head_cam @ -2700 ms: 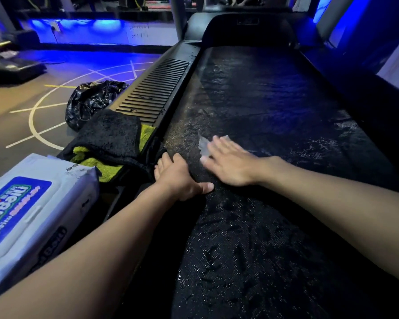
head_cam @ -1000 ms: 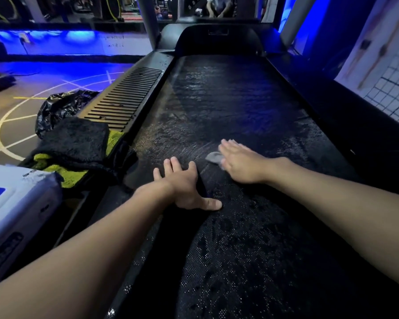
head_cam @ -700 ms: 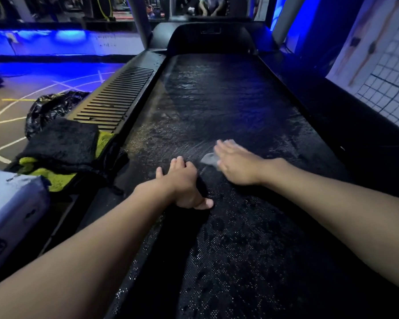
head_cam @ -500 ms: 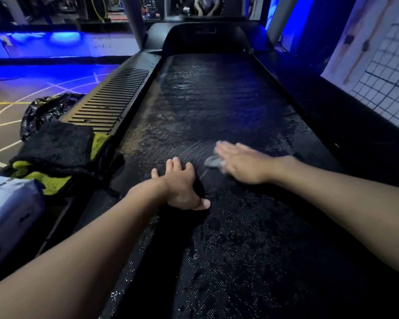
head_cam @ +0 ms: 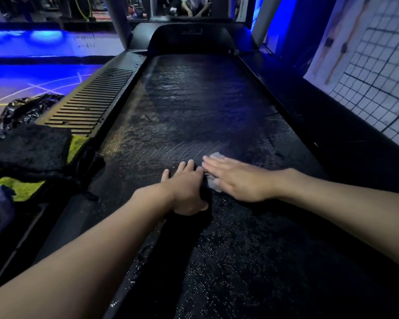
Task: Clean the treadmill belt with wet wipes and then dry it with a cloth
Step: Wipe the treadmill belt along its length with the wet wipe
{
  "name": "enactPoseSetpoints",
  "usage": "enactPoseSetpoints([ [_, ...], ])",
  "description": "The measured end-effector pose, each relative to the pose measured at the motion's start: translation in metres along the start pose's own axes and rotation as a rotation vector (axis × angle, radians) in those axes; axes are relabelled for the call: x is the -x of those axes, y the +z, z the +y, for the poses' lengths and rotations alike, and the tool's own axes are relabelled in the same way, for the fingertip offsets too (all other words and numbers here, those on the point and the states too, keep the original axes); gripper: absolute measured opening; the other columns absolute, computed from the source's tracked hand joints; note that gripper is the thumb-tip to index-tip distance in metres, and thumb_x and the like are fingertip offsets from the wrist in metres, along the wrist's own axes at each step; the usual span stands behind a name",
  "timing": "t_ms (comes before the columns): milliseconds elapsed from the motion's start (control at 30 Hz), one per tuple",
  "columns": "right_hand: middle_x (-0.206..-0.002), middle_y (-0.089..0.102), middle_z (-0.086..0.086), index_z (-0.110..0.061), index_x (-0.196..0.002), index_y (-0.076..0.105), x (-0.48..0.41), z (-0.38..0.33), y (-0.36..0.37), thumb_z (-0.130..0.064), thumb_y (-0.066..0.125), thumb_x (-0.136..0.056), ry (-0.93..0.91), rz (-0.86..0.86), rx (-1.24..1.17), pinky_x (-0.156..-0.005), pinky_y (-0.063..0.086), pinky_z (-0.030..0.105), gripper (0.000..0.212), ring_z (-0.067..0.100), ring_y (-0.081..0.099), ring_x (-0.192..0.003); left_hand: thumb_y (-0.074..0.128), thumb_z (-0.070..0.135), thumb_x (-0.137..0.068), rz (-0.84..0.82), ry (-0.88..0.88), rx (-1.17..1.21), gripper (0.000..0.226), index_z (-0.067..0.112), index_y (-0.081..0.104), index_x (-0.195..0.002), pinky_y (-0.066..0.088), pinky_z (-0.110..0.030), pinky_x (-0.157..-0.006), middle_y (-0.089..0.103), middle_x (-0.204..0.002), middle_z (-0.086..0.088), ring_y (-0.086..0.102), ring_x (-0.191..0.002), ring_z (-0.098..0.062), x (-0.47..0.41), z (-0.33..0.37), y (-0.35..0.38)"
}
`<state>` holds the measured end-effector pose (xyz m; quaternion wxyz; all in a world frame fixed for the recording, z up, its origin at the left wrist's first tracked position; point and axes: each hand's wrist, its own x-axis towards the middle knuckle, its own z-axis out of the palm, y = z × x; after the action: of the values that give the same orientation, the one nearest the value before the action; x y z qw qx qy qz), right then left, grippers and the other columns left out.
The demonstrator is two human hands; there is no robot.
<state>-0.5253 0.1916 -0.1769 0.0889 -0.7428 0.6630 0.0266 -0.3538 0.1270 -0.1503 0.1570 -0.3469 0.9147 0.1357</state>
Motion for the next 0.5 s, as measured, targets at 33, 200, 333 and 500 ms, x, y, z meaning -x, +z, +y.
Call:
enactPoseSetpoints([
  [33,-0.165,-0.001,0.006,-0.008,-0.158,0.011,0.002,0.013,-0.005,-0.027,0.023,-0.109,0.048,0.009,-0.01,-0.119,-0.005,0.027,0.054,0.019,-0.005,-0.152,0.066,0.041,-0.088,-0.006,0.03,0.0,0.097,0.012,0.002,-0.155,0.004,-0.056,-0.119,-0.013,-0.163,-0.009,-0.01,-0.15,-0.024,0.002,0.002,0.0],
  [200,-0.165,-0.004,0.013,-0.008,-0.157,0.009,0.01,0.025,-0.01,-0.025,0.022,-0.109,0.213,-0.007,-0.04,-0.123,0.003,0.039,0.054,0.027,-0.007,-0.153,0.062,0.059,-0.084,-0.049,0.006,0.096,0.107,0.012,-0.002,-0.156,0.001,-0.054,-0.12,-0.009,-0.163,-0.006,-0.011,-0.15,-0.022,0.006,0.004,-0.011],
  [333,-0.165,-0.007,0.004,-0.011,-0.158,0.004,0.021,0.039,-0.001,-0.029,0.02,-0.109,0.152,-0.013,-0.029,-0.123,-0.003,0.036,0.055,0.018,-0.011,-0.152,0.055,0.085,-0.065,-0.088,-0.061,0.05,0.128,0.022,-0.011,-0.155,-0.007,-0.062,-0.115,-0.019,-0.16,-0.012,-0.019,-0.147,-0.031,0.001,0.022,-0.003],
  [500,-0.165,0.004,0.012,-0.005,-0.157,0.015,0.022,0.041,-0.003,-0.026,0.025,-0.108,0.241,-0.009,-0.005,-0.122,0.007,0.041,0.054,0.031,-0.001,-0.153,0.06,0.078,-0.071,-0.096,-0.104,0.008,0.126,0.019,-0.014,-0.154,-0.006,-0.066,-0.113,-0.025,-0.158,-0.016,-0.023,-0.145,-0.034,-0.002,0.032,0.002],
])
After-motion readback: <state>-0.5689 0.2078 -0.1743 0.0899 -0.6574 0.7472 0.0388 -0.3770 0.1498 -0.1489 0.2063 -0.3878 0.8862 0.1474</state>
